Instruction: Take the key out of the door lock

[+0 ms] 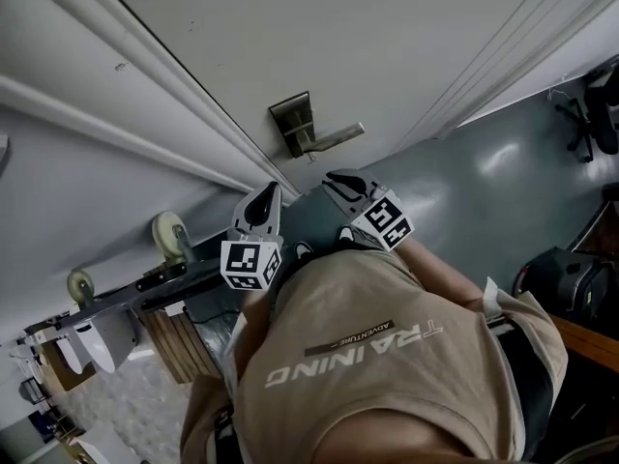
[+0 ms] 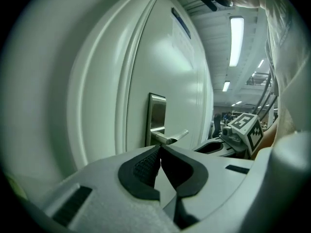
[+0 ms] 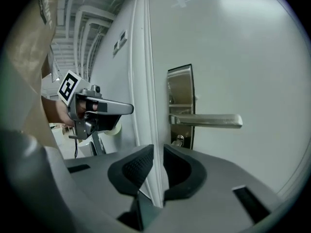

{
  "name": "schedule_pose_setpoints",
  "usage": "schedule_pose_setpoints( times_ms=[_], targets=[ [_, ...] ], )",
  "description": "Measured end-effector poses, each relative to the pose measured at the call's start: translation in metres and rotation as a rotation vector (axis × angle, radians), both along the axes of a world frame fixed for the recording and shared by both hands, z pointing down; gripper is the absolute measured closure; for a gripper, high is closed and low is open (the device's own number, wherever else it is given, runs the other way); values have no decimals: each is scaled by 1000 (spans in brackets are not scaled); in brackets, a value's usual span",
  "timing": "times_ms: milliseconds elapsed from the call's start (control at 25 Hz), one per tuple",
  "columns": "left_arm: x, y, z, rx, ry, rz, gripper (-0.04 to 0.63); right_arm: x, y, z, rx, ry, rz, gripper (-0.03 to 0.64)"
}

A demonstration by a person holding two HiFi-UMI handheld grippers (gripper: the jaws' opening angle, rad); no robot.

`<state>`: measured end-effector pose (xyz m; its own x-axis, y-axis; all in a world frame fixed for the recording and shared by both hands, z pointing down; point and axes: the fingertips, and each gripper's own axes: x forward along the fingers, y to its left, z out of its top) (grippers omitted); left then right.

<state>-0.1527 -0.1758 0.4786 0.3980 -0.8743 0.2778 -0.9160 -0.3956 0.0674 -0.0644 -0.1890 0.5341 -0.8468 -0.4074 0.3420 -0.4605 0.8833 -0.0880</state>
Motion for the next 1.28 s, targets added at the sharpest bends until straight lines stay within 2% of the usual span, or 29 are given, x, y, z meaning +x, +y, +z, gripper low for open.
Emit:
schedule_pose_setpoints(
  times_ms=[80, 280, 360, 400, 560, 680, 800, 960, 1040, 1200, 1280],
  targets=[
    [-6, 2, -5, 8, 6, 1, 586, -1, 2, -4, -1, 17, 20, 535],
    [-9, 2, -10, 38, 26, 28, 586, 5, -2, -1, 14, 57, 91, 529],
    [-9, 4, -8, 42, 25, 42, 586, 6, -4, -5, 29, 46, 117, 534],
    [-11, 5, -8, 42, 29, 42, 586, 5, -3, -9, 41, 40, 120, 603],
    [-25, 13, -2, 41, 64, 0, 586, -4, 5, -21, 81, 44, 97, 603],
    [-31, 22, 3, 28, 95, -23, 586, -1, 6, -18, 51, 32, 121, 603],
    [-37, 23, 1, 43, 78, -23, 586, 4, -6, -11, -22, -6, 177, 601],
    [-43, 24, -7, 67, 76, -32, 586, 4, -17, -3, -27, 8, 214, 601],
    [-41, 24, -10, 75, 74, -24, 586, 2, -22, -1, -111, -72, 229, 601],
    [-35, 29, -9, 73, 73, -8, 586, 5, -33, 7, -410, -364, 314, 586],
    [-34, 31, -8, 70, 72, -4, 586, 10, -39, 12, -528, -472, 373, 538]
  ],
)
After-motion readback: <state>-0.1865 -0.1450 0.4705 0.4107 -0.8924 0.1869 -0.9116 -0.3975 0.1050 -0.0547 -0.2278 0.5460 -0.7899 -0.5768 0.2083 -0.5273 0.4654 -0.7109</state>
